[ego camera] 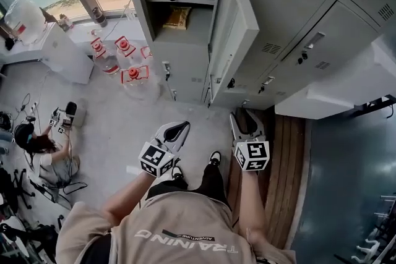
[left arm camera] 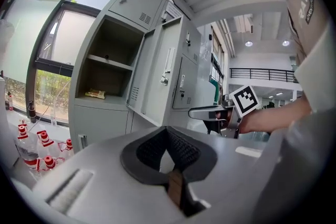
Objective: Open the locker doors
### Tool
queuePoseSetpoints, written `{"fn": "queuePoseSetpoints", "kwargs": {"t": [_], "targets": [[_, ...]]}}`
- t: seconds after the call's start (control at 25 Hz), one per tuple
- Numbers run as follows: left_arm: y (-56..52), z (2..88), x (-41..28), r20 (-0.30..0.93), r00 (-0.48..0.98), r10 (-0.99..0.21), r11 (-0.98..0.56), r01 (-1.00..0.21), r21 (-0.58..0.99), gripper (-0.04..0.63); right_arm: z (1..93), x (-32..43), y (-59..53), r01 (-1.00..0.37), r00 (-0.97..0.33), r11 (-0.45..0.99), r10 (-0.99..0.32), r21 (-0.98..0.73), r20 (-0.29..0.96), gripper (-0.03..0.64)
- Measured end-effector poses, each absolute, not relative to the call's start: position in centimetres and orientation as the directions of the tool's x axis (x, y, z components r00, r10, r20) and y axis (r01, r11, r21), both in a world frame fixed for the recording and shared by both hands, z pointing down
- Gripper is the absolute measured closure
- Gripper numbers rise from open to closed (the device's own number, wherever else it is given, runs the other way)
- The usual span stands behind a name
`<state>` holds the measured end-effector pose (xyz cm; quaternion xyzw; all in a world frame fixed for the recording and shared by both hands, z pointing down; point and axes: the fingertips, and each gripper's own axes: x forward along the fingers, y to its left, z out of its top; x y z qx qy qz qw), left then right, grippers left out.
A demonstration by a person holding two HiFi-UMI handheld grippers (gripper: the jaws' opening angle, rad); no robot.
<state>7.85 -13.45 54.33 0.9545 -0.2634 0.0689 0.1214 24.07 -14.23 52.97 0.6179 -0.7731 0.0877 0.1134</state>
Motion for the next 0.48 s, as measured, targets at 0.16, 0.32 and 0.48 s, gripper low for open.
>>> {"fn": "queuePoseSetpoints", "kwargs": {"t": [0.16, 0.32, 0.48], "targets": [[-15.4, 56.2, 10.1, 0.223, 0.803, -0.552, -0.779, -0.592, 0.206, 0.589, 55.6, 26.2, -17.5, -0.955, -0.288, 0.295, -0.914, -0.019, 0.287, 0.453], [-18.0, 57.8, 12.0, 0.206, 0.75, -0.628, -0.722, -0.661, 0.204, 0.589, 58.4, 28.5, -21.2, -0.93, -0.353, 0.369, -0.895, 0.006, 0.274, 0.454], [-20.7, 62.0, 12.9, 0.219, 0.708, -0.672, -0.686, -0.706, 0.177, 0.589, 63.0, 29.2, -25.1, -0.912, -0.391, 0.409, -0.883, 0.018, 0.259, 0.454]]}}
